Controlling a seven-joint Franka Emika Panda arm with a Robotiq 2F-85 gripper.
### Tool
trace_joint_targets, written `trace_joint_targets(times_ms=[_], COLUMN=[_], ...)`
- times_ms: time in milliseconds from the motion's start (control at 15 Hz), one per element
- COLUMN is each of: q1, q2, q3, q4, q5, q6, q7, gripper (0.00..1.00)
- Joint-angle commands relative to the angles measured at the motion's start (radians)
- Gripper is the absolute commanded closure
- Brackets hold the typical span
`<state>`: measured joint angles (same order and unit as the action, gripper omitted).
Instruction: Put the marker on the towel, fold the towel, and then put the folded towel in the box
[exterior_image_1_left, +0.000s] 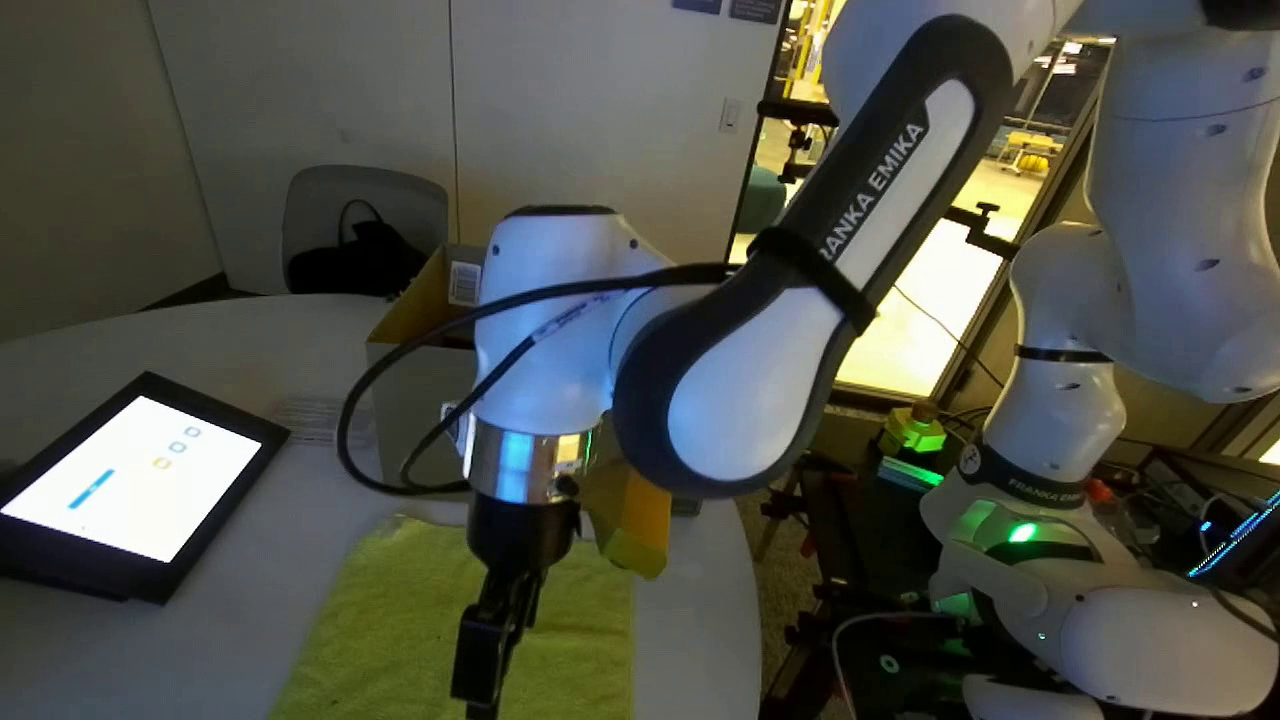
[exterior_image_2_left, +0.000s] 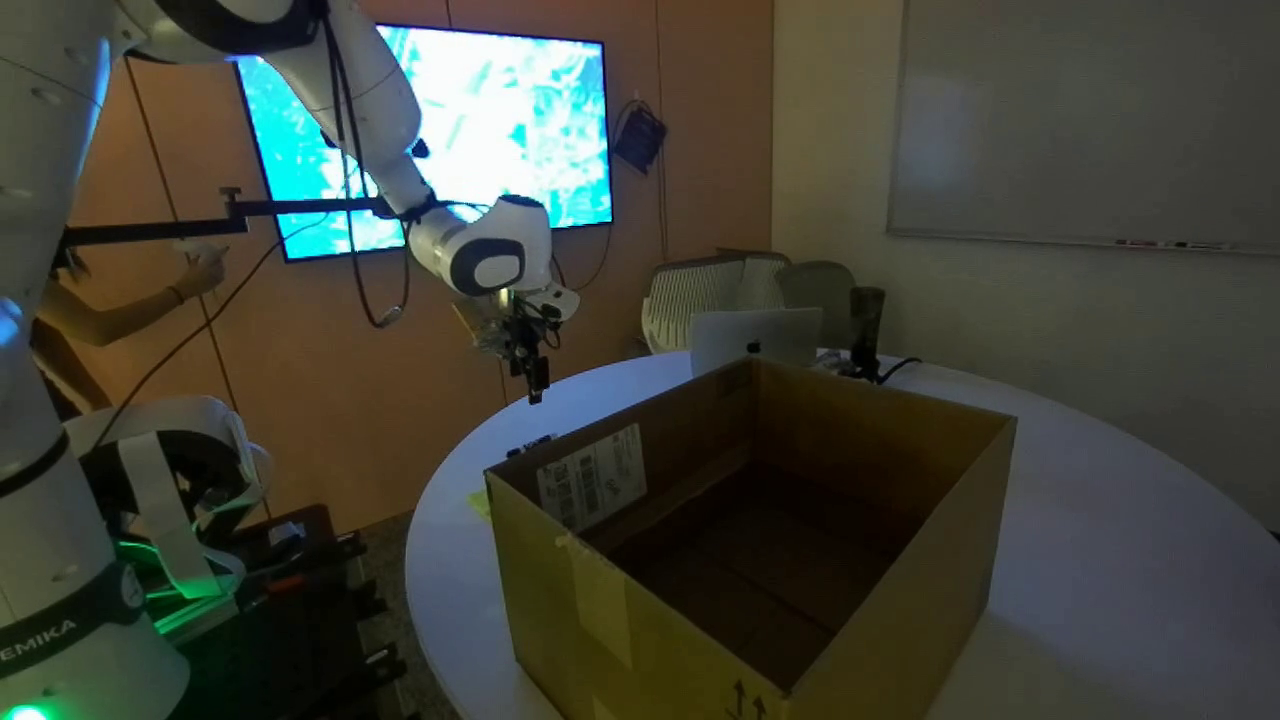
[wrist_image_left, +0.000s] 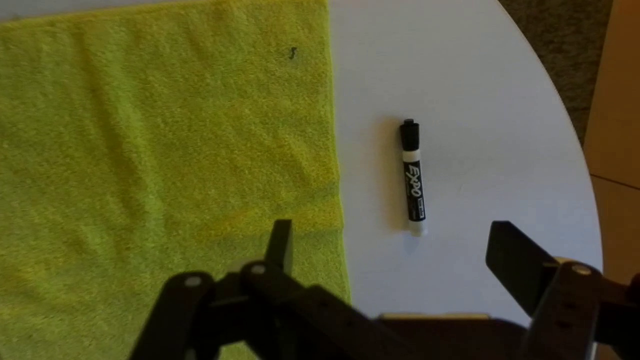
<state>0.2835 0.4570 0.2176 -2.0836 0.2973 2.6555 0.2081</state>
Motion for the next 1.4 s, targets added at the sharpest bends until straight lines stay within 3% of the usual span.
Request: trace_joint_targets(times_ms=[0,533,1000,1333], q1=[0.036,0.075,0.161,0.237], q2=[0.102,0.276,0.537,0.644], q3=[0.025,0.060,-0.036,-0.100], q4=[0.101,0.235,0.512,0.657], q5=[-0.011,-0.074,-0.158,-0.238], q6=[0.026,0.030,0.018,-0.015], q7=[0.033,-0.058,0.016,0.047], gripper=[0.00,0.00,0.00,0.00])
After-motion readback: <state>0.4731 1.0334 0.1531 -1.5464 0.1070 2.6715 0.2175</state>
